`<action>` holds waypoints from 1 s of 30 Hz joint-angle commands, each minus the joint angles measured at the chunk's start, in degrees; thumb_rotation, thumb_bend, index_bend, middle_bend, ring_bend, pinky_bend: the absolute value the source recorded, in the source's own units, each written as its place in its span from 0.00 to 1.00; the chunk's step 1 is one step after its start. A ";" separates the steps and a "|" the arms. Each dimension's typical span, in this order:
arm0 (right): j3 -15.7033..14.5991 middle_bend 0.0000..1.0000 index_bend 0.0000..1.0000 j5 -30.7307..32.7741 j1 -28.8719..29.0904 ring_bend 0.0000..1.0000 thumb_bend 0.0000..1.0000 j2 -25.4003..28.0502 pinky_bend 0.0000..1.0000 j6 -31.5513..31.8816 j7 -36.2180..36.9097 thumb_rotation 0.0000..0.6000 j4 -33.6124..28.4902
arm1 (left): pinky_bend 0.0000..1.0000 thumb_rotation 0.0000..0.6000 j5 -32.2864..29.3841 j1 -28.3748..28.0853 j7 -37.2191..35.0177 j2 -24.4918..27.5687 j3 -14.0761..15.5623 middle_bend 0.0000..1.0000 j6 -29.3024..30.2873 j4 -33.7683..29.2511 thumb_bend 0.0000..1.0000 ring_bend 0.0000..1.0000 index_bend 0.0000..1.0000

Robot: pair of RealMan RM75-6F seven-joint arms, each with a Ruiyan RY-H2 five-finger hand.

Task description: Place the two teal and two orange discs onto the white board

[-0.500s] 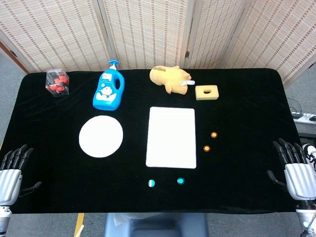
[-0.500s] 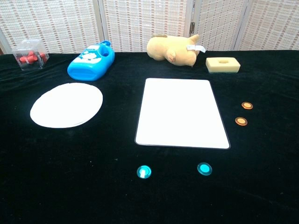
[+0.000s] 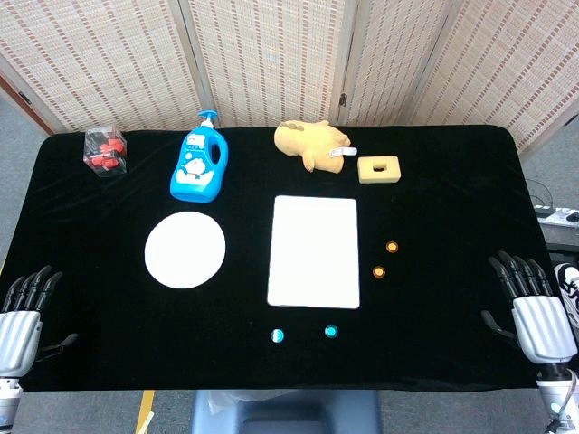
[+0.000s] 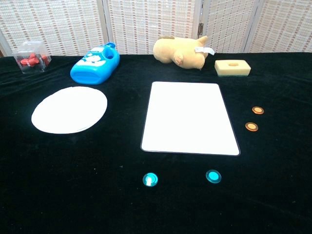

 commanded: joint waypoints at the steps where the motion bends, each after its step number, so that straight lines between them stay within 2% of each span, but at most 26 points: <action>1: -0.41 0.00 0.00 -1.69 1.04 0.00 0.24 0.32 0.00 -0.88 -0.28 1.00 -0.52 | 0.00 1.00 0.03 0.06 -0.05 0.14 -0.02 0.00 0.11 -0.10 0.13 0.06 0.01; 7: -1.42 0.00 0.10 -8.04 6.12 0.00 0.24 1.04 0.00 -6.11 -3.75 1.00 -3.95 | 0.00 1.00 0.42 0.53 -0.45 0.54 0.10 0.00 0.97 -0.32 0.13 0.07 0.01; 14: -1.36 0.00 0.22 -12.42 14.74 0.00 0.24 -0.23 0.00 -17.94 -10.80 1.00 -9.63 | 0.00 1.00 0.47 1.10 -0.86 0.83 0.33 0.00 1.50 -0.37 0.13 0.08 0.01; 23: 0.26 0.00 0.28 -11.34 23.74 0.00 0.24 -5.92 0.00 -31.02 -19.45 1.00 -14.15 | 0.00 1.00 0.45 1.34 -0.80 1.12 0.37 0.00 1.58 -0.59 0.13 0.08 0.02; 30: 1.25 0.00 0.30 -7.47 28.82 0.00 0.24 -10.88 0.00 -38.51 -23.48 1.00 -13.81 | 0.00 1.00 0.32 1.26 -0.55 1.03 0.41 0.00 1.13 -0.67 0.13 0.08 0.02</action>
